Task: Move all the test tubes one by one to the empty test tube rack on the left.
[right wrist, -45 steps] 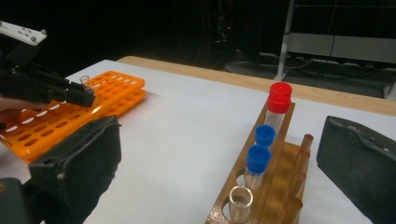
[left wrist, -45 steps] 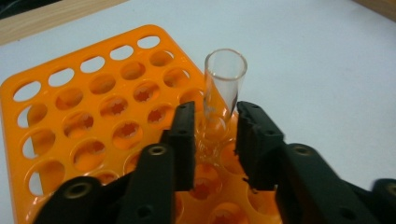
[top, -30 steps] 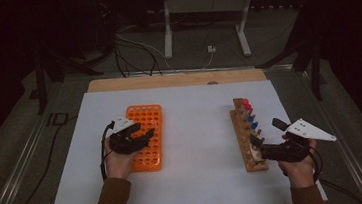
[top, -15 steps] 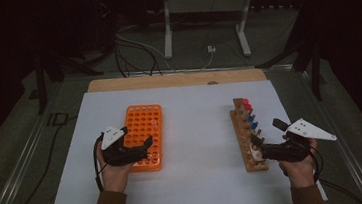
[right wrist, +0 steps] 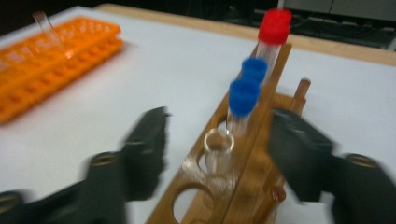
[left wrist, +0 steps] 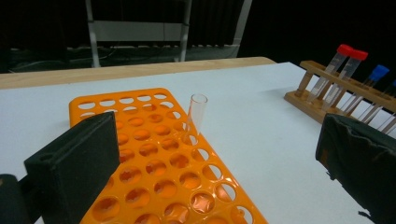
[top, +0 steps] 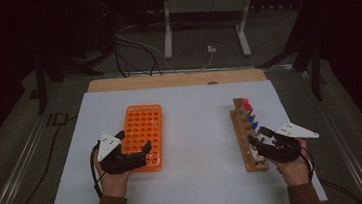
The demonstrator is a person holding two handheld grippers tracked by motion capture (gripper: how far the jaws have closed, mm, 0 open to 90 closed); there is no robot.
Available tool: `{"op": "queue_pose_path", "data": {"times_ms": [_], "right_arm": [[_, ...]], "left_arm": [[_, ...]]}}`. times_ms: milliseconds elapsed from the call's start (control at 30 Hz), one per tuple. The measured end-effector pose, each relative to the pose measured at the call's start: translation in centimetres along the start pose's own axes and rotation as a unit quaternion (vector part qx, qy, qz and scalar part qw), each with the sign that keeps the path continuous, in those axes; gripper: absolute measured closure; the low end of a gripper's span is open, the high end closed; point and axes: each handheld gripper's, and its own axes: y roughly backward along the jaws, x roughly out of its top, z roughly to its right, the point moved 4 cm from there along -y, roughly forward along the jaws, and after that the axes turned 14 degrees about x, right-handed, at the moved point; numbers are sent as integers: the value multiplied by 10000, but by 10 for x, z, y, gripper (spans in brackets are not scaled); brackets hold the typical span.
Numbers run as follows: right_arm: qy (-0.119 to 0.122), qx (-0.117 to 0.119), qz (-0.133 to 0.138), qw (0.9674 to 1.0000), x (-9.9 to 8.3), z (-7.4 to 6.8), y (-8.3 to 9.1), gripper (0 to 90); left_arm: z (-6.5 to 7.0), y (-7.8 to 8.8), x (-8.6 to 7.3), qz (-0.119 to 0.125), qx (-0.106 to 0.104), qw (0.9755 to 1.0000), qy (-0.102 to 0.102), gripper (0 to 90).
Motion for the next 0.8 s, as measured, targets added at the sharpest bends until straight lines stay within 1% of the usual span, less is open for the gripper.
{"op": "queue_pose_path", "data": {"times_ms": [67, 133, 267, 333, 567, 800], "right_arm": [[46, -32, -131, 9999, -3, 0, -3, 567], [114, -90, -191, 9997, -5, -2, -5, 646], [166, -160, -262, 9994, -6, -2, -9, 720], [133, -196, -243, 9994, -7, -1, -10, 749], [101, -189, -197, 9996, -5, -1, -9, 764], [169, -183, -43, 9997, 7, -5, 0, 765]], "left_arm": [[2, 0, 0, 5, -12, 10000, -25, 6], [3, 0, -1, 7, -8, 10000, -53, 6], [6, 0, -1, -5, -42, 10000, -78, 6], [8, 0, -1, -9, -50, 9999, -109, 6], [9, -1, -3, -49, -60, 9999, -145, 6], [12, -2, -3, -61, -80, 9998, -166, 6]]}}
